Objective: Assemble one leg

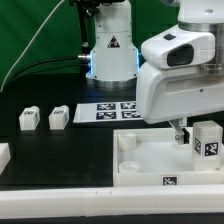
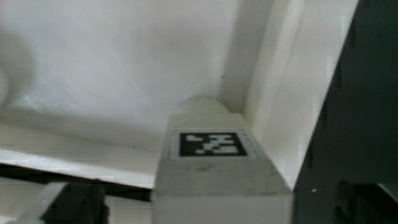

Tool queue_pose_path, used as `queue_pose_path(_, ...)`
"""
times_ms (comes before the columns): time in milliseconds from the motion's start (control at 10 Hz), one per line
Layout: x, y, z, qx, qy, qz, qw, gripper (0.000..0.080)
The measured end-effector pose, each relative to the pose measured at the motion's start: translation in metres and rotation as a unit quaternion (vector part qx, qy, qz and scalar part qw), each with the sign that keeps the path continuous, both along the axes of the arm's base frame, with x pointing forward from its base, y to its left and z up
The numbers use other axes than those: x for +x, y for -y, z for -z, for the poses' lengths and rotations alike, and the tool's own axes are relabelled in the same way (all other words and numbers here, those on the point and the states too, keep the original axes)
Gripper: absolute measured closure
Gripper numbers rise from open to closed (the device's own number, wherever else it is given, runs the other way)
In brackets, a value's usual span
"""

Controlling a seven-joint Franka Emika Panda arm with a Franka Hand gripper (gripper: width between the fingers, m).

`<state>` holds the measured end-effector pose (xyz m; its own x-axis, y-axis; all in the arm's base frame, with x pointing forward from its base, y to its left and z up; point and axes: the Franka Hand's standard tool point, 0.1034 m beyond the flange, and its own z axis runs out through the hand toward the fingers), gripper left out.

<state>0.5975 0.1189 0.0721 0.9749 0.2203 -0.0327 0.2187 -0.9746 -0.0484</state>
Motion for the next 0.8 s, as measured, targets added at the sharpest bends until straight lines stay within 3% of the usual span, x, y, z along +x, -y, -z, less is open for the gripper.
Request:
queue_pose_path(100,0.0000,0.0000,0.0000,0.000,0.000,0.000,1.000,0.0276)
queue_pose_path(200,0.0000,0.0000,0.0000,0.000,0.000,0.000,1.000,0.0417)
queue_pose_path(300,0.0001,0.0016,0.0002,-0.001,0.000,0.001,1.000,0.0508)
queue_pose_path(700,0.0002,0.0023,0.0003,-0.001,-0.001,0.029,1.000,0.0508)
queue_pose_path(800,0.0005,0.0033,0.0002,0.003,-0.005,0.085,0.996,0.0508)
